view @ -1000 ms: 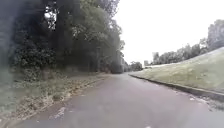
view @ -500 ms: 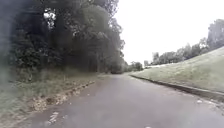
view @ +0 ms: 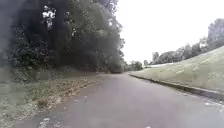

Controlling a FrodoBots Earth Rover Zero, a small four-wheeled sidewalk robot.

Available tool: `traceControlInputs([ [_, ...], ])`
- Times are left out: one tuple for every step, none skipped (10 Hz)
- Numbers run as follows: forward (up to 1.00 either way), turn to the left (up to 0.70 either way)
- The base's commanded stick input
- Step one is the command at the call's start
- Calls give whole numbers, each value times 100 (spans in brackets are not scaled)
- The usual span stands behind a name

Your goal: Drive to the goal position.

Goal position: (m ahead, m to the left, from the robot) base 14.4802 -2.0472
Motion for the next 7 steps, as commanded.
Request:
traceControlInputs([
  [45,0],
  [45,0],
  [45,0],
  [45,0],
  [45,0],
  [45,0],
  [45,0],
])
